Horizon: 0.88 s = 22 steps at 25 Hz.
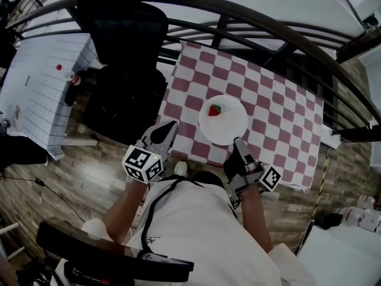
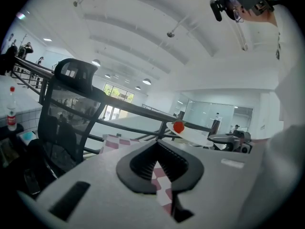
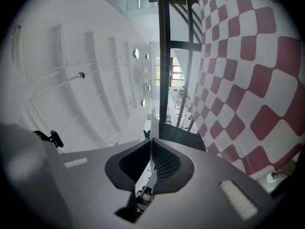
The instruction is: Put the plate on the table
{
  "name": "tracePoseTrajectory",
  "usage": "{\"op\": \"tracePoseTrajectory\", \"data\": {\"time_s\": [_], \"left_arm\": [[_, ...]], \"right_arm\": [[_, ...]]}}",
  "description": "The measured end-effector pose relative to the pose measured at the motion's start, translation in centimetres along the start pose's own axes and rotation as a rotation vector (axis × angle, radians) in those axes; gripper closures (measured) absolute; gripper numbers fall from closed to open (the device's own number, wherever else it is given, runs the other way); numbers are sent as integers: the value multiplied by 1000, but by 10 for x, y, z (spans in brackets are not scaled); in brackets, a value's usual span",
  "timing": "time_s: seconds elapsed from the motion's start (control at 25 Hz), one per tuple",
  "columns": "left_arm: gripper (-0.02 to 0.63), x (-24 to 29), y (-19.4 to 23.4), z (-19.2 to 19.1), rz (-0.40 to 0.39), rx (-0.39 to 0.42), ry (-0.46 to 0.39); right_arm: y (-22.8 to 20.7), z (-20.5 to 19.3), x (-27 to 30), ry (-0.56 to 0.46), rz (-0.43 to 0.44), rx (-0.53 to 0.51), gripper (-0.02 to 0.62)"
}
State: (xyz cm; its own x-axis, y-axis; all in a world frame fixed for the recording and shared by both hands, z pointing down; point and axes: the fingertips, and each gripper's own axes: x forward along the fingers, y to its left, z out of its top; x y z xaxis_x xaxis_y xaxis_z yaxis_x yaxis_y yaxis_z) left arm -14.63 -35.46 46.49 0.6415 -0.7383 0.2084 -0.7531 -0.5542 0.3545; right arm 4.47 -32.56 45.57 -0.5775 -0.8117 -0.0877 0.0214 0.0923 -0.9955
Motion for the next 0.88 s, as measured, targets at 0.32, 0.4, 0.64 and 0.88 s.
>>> {"op": "tracePoseTrajectory", "data": {"time_s": [0.32,0.4,0.64,0.88], "left_arm": [[600,8,-3,5,88,-11,-27],[600,10,-4,4,128,-27,-39],[600,24,-6,-5,217,-77,-62],[600,37,3,-11,288,-87,-67]], "right_arm": [[-11,13,22,123,-6,24,577],[-14,18,28,162,-10,26,575],[-27,42,45,266,-15,25,577],[-48,63,71,326,-27,31,577]]}}
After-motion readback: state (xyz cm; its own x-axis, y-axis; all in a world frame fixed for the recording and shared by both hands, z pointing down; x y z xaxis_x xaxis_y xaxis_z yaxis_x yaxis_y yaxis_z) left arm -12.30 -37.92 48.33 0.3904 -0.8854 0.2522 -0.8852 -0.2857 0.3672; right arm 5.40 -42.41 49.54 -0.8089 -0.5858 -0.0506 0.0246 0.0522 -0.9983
